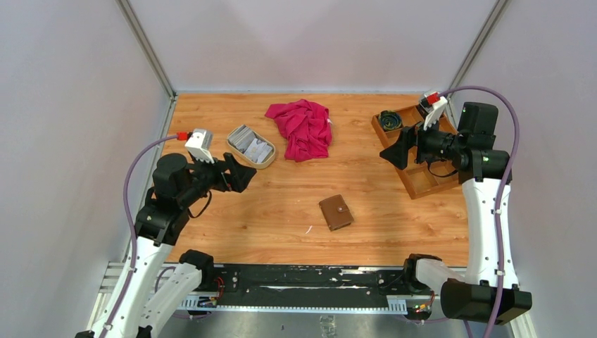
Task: Put the credit cards into the card holder
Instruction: Reset both arms
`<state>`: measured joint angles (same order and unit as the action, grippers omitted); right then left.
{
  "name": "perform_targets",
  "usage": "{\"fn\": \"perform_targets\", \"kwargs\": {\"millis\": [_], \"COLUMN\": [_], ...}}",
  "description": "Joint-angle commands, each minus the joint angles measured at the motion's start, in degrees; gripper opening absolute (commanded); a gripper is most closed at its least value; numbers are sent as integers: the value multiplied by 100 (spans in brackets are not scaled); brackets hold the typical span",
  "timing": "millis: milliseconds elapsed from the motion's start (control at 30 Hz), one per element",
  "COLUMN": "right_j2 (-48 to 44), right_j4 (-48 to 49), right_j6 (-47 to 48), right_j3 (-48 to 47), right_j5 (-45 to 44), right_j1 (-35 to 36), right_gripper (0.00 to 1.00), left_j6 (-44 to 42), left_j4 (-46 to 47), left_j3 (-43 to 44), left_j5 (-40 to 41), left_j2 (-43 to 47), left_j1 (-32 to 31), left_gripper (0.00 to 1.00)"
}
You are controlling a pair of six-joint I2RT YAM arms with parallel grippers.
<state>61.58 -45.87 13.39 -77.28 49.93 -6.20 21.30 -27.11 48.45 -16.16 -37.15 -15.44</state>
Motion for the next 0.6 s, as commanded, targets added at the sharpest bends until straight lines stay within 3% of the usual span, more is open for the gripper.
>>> {"fn": "perform_targets", "kwargs": {"millis": [0, 567], "right_j2": [-85, -90], "right_j4": [16, 38], "right_j6": [-82, -113], "right_j3": [-33, -38], "right_j5": [60, 140], "right_j1": [-136, -162], "right_gripper": [100, 100], "left_j6": [-21, -28], "left_j4": [-81, -125], "left_j3": [193, 225], "left_j5": [-274, -316], "left_j2": [63, 179], "left_j1": [50, 50], "left_gripper": [100, 100]}}
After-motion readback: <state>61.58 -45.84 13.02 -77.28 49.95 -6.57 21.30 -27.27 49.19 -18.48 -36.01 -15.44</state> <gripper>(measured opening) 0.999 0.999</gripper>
